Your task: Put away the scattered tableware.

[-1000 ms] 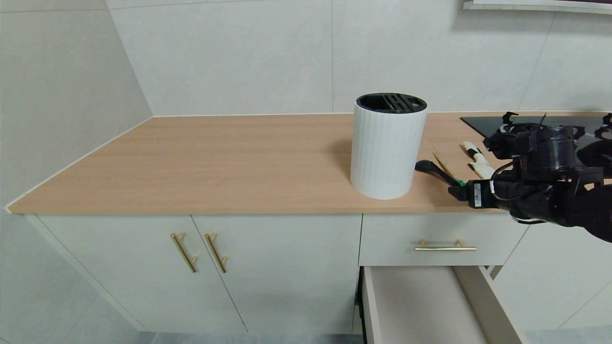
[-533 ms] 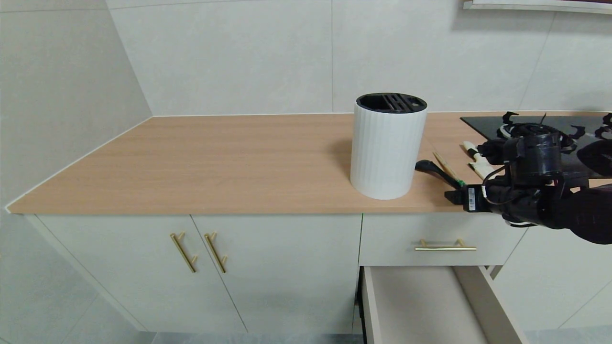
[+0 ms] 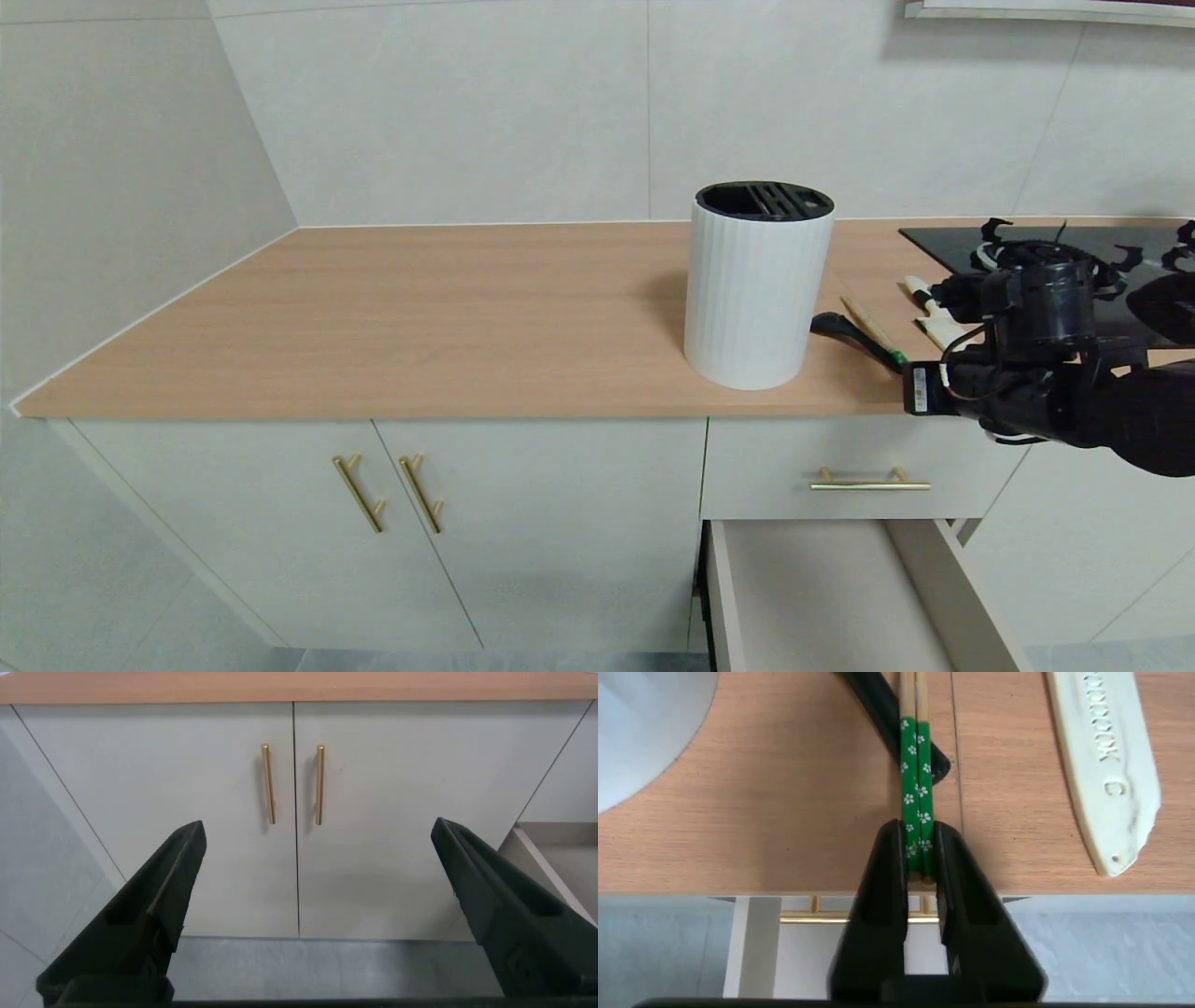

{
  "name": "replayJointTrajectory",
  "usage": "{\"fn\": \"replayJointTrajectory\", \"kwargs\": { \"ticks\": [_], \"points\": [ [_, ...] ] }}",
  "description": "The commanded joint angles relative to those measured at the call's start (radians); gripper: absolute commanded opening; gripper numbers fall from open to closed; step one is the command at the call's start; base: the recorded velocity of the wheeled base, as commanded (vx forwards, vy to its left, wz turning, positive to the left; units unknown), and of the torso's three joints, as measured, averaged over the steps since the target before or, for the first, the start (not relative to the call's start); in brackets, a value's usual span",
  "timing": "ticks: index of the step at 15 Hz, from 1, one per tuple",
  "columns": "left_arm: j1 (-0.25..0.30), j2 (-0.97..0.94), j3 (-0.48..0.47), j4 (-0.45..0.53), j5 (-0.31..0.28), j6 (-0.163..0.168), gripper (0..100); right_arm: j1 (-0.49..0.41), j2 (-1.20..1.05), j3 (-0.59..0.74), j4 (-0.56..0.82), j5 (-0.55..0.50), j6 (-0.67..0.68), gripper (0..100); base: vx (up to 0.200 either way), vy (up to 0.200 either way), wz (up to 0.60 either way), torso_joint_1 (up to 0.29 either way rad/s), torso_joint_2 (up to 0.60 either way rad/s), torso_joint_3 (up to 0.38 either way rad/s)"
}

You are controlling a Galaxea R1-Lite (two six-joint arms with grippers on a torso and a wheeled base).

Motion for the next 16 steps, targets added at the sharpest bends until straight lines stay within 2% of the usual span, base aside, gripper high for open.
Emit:
{"fn": "replayJointTrajectory", "kwargs": {
  "ticks": [1,4,6,11,12,13,14,16],
  "points": [
    [0.0,0.002,0.0,0.0,0.0,0.0,100,0.001,-0.011,0.002,-0.001,-0.003,0.0,0,0.0,0.0,0.0,0.0,0.0,0.0],
    [0.0,0.002,0.0,0.0,0.0,0.0,100,-0.013,-0.074,0.009,0.013,-0.003,0.0,0,0.0,0.0,0.0,0.0,0.0,0.0],
    [0.0,0.002,0.0,0.0,0.0,0.0,100,-0.034,-0.187,0.028,0.072,-0.003,0.001,0,0.0,0.0,0.0,0.0,0.0,0.0],
    [0.0,0.002,0.0,0.0,0.0,0.001,100,-0.025,-0.529,0.029,0.466,0.054,0.063,0,0.0,0.0,0.0,0.0,0.0,0.0],
    [0.0,0.002,0.0,0.0,0.0,0.0,100,-0.025,-0.546,0.029,0.5,0.062,0.063,0,0.0,0.0,0.0,0.0,0.0,0.0],
    [0.0,0.002,0.0,0.0,0.0,0.0,100,-0.025,-0.6,0.008,0.645,0.115,0.061,0,0.0,0.0,0.0,0.0,0.0,0.0],
    [0.0,0.002,0.0,0.0,0.0,0.0,100,-0.027,-0.628,-0.003,0.711,0.158,0.057,0,0.0,0.0,0.0,0.0,0.0,0.0],
    [0.0,0.002,0.0,0.0,0.0,0.0,100,-0.027,-0.701,0.003,0.753,0.25,-0.002,0,0.0,0.0,0.0,0.0,0.0,0.0]
  ]
}}
